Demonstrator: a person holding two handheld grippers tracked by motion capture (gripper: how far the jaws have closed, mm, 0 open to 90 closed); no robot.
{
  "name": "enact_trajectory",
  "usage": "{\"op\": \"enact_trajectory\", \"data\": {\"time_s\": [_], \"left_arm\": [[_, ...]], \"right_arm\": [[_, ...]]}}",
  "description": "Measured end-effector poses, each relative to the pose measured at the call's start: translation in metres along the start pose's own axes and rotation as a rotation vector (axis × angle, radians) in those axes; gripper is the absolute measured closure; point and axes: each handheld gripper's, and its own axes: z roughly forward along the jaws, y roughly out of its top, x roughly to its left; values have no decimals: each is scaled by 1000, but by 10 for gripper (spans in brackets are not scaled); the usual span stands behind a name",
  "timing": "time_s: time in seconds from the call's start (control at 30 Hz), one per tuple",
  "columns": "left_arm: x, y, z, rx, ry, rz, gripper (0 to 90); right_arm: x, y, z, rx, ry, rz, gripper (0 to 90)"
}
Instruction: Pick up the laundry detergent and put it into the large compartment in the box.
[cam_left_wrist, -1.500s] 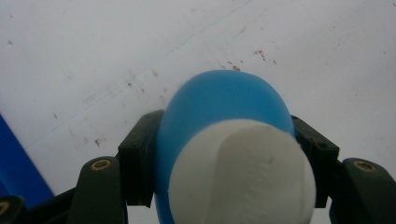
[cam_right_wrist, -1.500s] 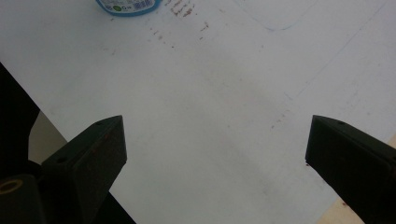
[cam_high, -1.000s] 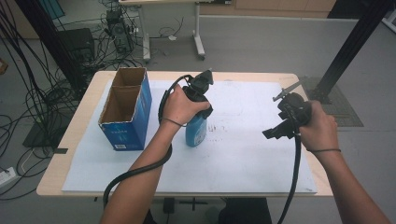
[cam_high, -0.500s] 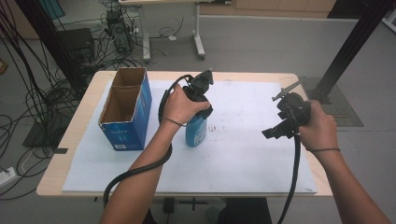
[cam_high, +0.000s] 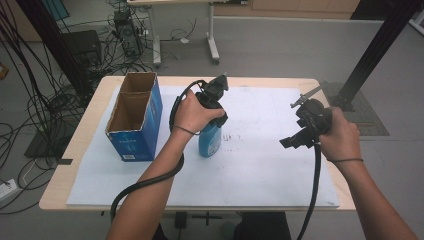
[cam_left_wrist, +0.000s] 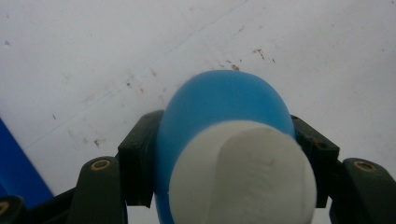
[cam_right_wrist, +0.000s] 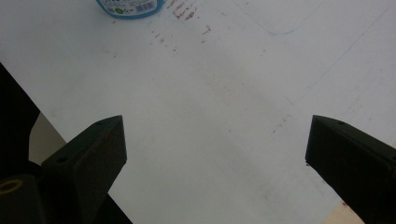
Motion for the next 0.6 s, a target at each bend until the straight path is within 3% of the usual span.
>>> {"op": "enact_trajectory", "data": {"time_s": [0.6], "left_arm": [[-1,0,0,2,4,1,371]], "right_arm": [[0,-2,0,-3,5,5,53]]}}
